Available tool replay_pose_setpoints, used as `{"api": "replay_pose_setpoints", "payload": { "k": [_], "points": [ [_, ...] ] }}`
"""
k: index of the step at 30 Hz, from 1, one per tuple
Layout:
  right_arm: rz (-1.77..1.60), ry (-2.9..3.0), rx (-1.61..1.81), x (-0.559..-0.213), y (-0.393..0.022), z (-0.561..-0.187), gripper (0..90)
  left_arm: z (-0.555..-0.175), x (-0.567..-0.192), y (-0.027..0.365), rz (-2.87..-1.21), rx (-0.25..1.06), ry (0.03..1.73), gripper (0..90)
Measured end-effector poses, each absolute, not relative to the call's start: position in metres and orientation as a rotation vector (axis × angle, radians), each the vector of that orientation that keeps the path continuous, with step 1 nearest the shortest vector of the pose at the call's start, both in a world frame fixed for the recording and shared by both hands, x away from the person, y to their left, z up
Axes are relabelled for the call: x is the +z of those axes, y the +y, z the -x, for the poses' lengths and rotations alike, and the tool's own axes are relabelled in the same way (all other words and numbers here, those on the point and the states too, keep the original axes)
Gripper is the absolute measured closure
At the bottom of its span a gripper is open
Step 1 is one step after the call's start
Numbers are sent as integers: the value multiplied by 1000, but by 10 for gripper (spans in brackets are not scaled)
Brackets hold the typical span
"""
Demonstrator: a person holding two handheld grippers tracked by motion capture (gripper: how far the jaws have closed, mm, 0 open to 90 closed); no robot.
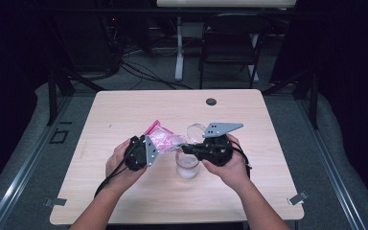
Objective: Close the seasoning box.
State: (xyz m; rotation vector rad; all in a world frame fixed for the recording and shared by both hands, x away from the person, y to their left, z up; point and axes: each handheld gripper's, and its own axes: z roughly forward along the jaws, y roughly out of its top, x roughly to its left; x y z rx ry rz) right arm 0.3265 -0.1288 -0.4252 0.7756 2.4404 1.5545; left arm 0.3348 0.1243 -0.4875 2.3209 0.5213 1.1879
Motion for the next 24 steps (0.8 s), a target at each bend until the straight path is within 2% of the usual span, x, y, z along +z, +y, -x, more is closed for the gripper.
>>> {"api": "replay_pose_setpoints", "payload": {
  "k": [24],
  "points": [
    [-796, 2436, 1551, -427, -136, -328, 900, -334, -481, 115, -2364, 1343, 420, 604]
  ]
}}
